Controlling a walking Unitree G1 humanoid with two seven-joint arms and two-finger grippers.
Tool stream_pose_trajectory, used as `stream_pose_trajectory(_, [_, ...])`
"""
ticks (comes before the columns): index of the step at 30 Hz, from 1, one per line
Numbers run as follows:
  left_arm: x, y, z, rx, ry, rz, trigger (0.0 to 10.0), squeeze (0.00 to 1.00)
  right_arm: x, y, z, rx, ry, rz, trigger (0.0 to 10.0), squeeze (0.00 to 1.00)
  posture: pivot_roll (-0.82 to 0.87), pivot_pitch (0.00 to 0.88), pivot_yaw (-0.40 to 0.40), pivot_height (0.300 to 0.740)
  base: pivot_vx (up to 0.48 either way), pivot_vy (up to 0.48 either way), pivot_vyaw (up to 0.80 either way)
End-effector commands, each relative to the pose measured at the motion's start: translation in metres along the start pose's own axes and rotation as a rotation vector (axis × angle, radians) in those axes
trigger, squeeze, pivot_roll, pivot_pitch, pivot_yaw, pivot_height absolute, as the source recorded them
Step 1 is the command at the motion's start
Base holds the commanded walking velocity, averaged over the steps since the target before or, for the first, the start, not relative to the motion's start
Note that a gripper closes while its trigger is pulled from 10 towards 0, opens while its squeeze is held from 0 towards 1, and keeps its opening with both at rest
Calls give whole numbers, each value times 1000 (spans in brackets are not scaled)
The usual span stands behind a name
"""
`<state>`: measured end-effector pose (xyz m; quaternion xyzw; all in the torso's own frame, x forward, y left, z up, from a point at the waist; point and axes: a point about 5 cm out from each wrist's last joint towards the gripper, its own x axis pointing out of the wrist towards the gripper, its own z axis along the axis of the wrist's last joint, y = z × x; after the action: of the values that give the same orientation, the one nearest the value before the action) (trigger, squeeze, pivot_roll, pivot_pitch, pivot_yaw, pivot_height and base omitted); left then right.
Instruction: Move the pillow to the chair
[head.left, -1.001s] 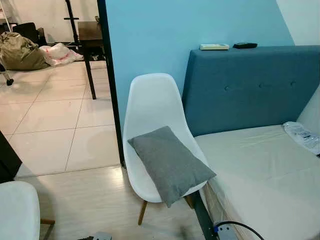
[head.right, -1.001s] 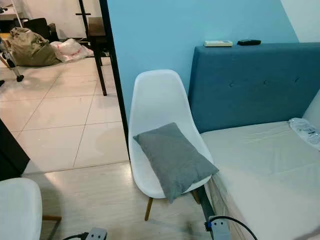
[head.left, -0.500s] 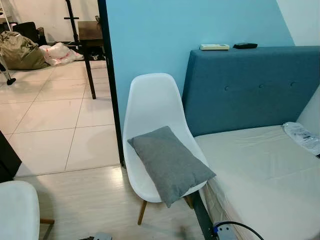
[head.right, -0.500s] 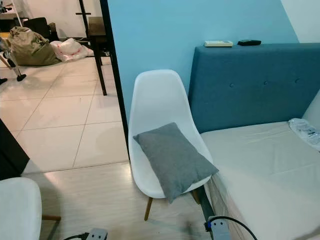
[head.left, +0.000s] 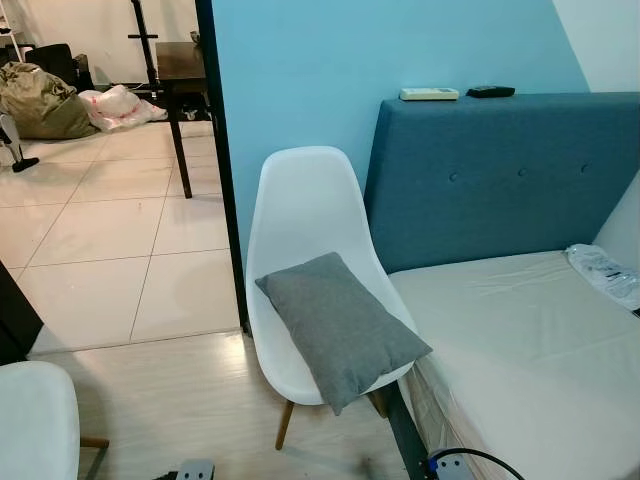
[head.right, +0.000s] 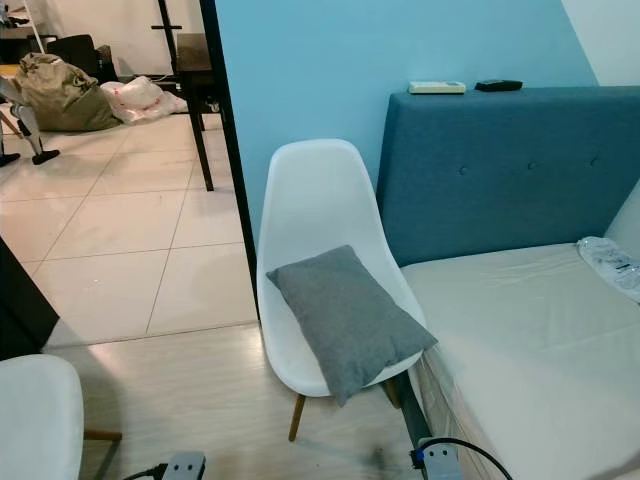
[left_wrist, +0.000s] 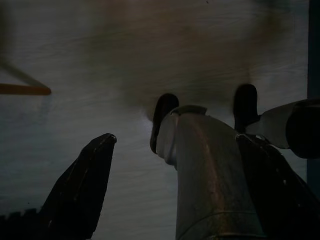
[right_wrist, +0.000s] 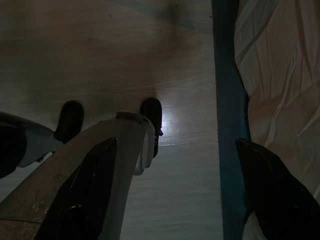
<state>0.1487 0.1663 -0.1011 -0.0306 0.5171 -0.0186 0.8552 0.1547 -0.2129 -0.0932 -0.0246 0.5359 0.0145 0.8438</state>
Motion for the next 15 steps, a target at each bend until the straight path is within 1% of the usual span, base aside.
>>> stream_pose_trajectory(1, [0,1,0,6,7,8,10000,0,0,0,2,12,-4,0,10000,0,24,0,-57,740,0,0,0])
stream_pose_trajectory(7, [0,1,-1,20,22,4,10000,0,0,0,3,9,-5,0,10000,0,34,0,-60,740,0,0,0])
stream_pose_trajectory(12, [-1,3,-8,1,32,15,10000,0,1,4,0,3,6,9,10000,0,52,0,-72,740,0,0,0])
stream_pose_trajectory(15, [-2,3,-14,4,46,16,10000,0,1,4,0,-1,7,9,10000,0,49,0,-72,740,0,0,0])
